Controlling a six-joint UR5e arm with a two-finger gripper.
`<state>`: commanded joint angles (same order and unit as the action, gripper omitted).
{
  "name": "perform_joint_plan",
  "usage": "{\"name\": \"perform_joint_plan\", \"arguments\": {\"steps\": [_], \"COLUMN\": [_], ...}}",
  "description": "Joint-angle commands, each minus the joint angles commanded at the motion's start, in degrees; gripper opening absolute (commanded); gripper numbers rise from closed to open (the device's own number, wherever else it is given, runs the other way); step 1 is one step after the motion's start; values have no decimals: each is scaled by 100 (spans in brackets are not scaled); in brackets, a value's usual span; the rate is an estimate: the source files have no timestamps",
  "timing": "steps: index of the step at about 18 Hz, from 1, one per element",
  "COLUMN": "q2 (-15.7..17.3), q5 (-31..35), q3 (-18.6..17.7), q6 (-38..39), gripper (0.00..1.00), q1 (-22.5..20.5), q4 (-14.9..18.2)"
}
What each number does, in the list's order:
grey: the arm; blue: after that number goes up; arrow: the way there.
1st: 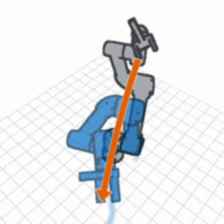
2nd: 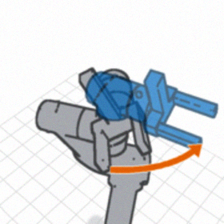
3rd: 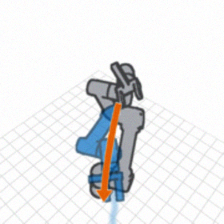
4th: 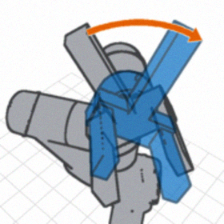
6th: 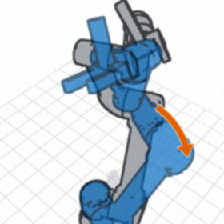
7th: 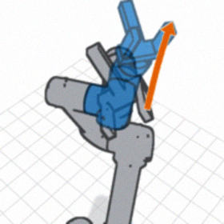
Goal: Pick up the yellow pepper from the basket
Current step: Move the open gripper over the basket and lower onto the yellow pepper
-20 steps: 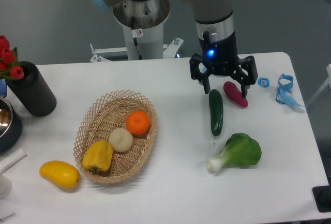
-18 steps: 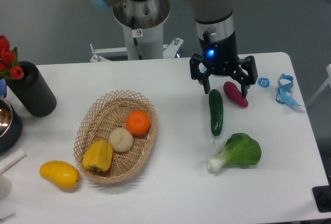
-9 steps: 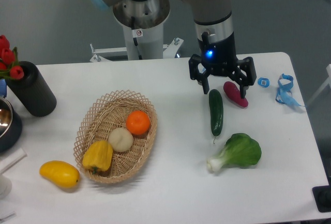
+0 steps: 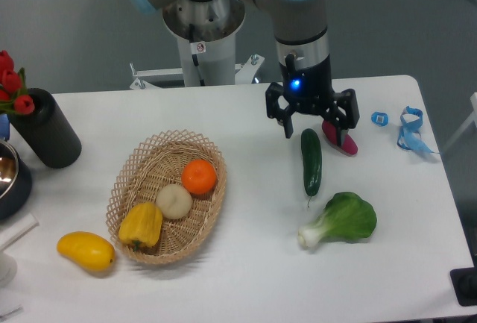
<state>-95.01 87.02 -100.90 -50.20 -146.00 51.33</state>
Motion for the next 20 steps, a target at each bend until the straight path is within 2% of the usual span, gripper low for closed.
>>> {"name": "perform_joint_plan", "arguments": {"steps": [4,8,10,15,18,20], "q2": [-27,-97,-176,-658,-1001,-1063], "q5": [-491,-1396,-1451,-1451,-1451,-1477], "q3": [-88,-123,-149,-115,-62,-88], "q6": [739,1459,1662,1777,1812,1821], "gripper": [100,100,100,100,100,100], "q1": [256,388,536,1090,1441,1618], "q4": [9,26,9,-44,-298,-308]}}
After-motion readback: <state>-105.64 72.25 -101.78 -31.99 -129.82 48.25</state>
